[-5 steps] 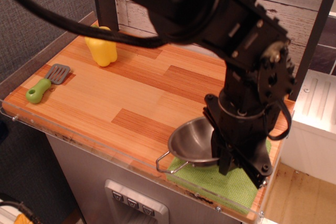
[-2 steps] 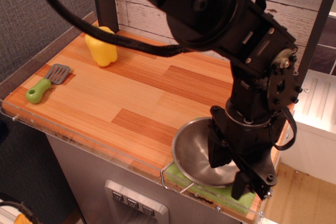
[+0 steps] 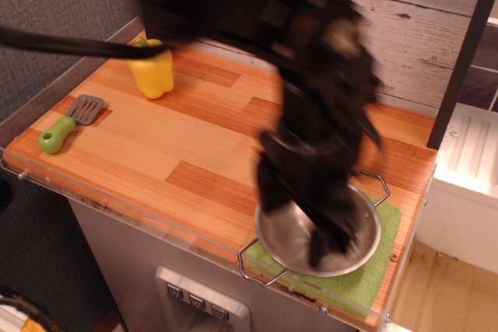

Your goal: Move the pot keep it on the green cloth

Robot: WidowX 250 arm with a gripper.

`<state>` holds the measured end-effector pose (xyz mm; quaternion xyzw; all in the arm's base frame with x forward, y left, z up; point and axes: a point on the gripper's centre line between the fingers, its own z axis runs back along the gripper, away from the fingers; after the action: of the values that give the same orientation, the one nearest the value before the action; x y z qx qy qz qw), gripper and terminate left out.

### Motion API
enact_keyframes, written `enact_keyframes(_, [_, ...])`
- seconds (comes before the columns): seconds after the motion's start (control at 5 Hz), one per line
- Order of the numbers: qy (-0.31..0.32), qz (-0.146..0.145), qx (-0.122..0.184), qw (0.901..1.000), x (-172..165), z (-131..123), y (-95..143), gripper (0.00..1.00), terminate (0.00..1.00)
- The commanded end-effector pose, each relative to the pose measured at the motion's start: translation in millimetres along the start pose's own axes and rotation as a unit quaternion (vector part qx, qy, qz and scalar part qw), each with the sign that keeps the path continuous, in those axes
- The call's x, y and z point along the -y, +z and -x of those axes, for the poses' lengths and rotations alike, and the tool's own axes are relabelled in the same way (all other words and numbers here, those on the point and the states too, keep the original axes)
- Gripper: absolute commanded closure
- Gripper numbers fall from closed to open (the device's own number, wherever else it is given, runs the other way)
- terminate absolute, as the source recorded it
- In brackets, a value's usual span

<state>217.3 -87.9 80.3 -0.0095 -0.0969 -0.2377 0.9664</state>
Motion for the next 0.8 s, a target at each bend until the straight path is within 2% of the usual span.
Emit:
enact_keyframes(0.0, [0.155, -0.043, 0.034, 0.9864, -86, 16, 34, 0.0, 0.0])
enact_keyframes(0.2, [0.159, -0.038, 0.014, 0.9865, -106, 12, 25, 0.0, 0.0])
enact_keyframes(0.6, [0.155, -0.024, -0.004, 0.9875, -115, 12, 15, 0.0, 0.0])
